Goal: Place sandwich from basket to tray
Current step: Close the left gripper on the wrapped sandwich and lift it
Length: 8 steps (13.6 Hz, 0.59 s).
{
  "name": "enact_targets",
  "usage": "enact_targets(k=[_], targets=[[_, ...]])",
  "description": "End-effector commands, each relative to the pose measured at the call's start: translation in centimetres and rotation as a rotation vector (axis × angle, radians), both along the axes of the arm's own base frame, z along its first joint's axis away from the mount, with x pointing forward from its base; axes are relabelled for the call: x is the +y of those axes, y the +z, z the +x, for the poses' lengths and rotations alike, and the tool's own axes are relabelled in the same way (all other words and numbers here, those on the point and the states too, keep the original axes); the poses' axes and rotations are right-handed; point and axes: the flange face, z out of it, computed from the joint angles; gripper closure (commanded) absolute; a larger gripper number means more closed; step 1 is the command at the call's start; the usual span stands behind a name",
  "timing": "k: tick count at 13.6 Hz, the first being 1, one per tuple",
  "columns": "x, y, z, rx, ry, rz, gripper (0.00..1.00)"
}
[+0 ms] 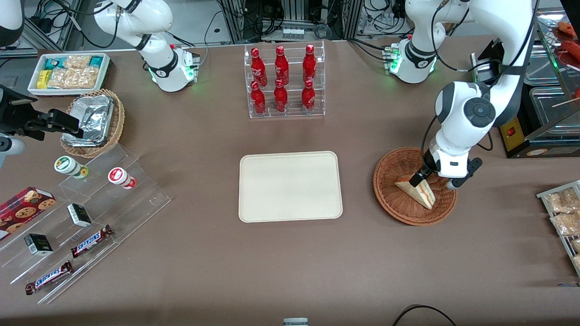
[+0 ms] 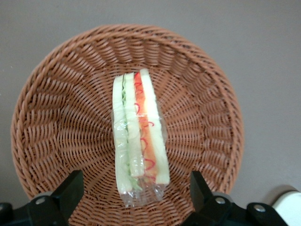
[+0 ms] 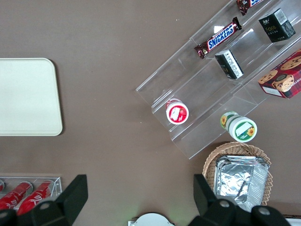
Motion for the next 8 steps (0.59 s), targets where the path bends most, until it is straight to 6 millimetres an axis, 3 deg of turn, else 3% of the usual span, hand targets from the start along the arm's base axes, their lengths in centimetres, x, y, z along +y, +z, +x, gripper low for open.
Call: enact_targets(k=[1, 4, 5, 6, 7, 8], targets=[[-0.3, -2.2, 0.4, -0.024, 0.036, -0.005, 0.0], [-0.5, -4.9, 0.9, -0.053, 0.053, -0.018, 0.0], [-0.5, -5.3, 1.0, -0.052, 0.052, -0.018, 0.08], [-0.5, -5.2, 1.1, -0.055, 0.05, -0.019, 0.71], [-0.5, -5.0, 1.2, -0.055, 0.041, -0.017, 1.0], [-0.5, -4.8, 1.2, -0.054, 0.031, -0.014, 1.0]])
